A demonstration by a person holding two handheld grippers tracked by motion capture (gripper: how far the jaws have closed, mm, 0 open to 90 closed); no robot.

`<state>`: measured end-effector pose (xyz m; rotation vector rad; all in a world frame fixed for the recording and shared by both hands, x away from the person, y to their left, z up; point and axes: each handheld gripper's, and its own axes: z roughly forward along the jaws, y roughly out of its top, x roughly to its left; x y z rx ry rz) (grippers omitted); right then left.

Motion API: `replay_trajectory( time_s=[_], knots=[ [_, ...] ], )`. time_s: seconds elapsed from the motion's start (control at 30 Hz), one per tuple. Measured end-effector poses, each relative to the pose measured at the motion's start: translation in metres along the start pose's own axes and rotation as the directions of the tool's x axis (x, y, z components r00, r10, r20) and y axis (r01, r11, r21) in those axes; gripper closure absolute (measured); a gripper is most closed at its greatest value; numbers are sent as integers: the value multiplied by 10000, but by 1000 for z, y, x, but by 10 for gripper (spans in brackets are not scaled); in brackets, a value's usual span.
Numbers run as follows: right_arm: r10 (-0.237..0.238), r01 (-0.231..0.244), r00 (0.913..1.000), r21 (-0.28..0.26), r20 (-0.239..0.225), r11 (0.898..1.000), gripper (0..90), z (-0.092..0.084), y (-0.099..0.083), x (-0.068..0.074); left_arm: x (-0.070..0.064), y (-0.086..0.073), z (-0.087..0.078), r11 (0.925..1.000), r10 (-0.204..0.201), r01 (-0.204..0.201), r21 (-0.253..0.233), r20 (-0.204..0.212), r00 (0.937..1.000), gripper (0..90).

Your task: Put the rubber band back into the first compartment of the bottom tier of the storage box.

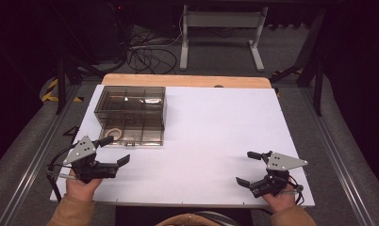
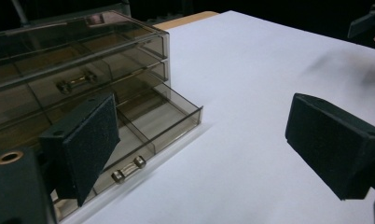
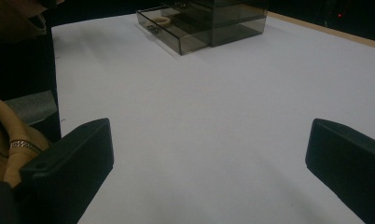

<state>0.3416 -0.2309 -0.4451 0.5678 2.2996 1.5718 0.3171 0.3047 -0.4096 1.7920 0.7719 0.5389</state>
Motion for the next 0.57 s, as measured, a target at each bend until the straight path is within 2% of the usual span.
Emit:
replay_trajectory(
  time_s=[0.1,0.23,0.33,0.5,0.57],
  knots=[
    [-8,8,10000,0,-10,10000,17,0,0,0,-4,-6,1,9999,102,-101,-16,145,9998,104],
    [1,-1,10000,2,-14,10000,17,0,0,0,-9,-16,4,9973,693,-687,-265,212,9974,105],
    [-10,10,10000,-1,-5,10000,17,0,0,0,-11,-23,5,9989,434,-425,-184,549,9975,104],
    [-7,7,10000,42,-30,10000,17,1,0,1,-11,-32,4,9997,106,-96,-209,463,9989,104],
    [0,0,10000,43,-30,10000,17,1,0,1,-11,-34,4,9998,116,-111,-150,360,9993,103]
  ],
)
